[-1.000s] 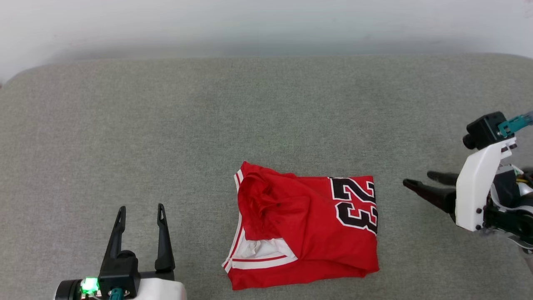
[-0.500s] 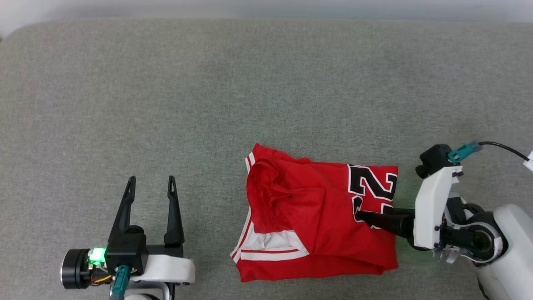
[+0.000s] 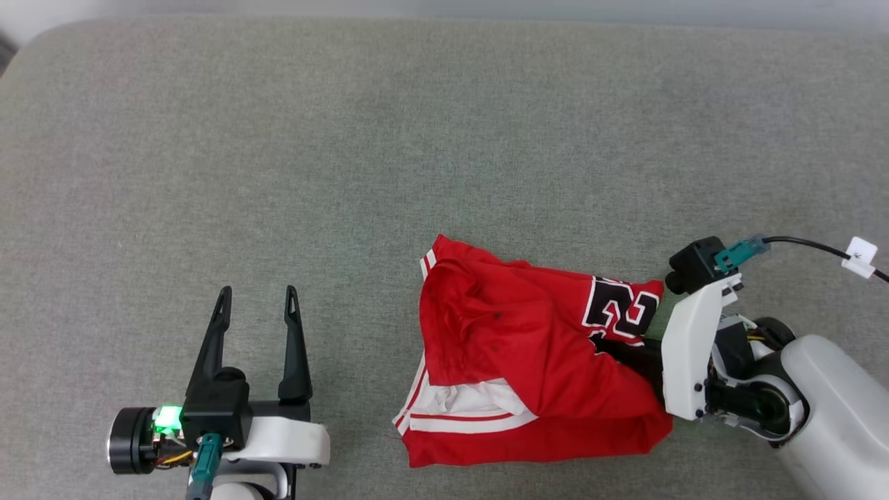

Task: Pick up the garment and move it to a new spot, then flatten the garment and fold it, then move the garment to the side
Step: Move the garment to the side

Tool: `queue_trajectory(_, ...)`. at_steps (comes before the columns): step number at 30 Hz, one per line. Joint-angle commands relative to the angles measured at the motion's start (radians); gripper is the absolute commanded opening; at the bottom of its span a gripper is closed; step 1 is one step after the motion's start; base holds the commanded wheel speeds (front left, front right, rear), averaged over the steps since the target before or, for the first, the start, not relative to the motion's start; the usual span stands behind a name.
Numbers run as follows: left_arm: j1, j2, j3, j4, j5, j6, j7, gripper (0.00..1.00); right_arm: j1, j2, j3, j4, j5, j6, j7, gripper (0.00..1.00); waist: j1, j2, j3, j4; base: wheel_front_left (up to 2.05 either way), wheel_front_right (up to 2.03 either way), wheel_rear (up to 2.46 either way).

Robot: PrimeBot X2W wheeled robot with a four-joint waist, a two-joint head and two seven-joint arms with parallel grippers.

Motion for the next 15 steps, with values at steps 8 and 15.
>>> queue_trajectory(8,0.061,0.001,0.030,-0.010,-0.005,0.016,-0.002,1.00,-0.095,-0.128,0.100,-0.131,-0.037,-0.005,-0.097,0.00,0.0001,0.0000,-0.089,-0.085,0.00,0.00,0.00)
queue_trajectory(15,0.089,0.009,0.060,-0.040,-0.007,0.022,-0.002,1.00,-0.150,-0.271,0.137,-0.267,-0.085,-0.005,-0.097,0.00,0.0001,0.0000,-0.081,-0.213,0.00,0.00,0.00)
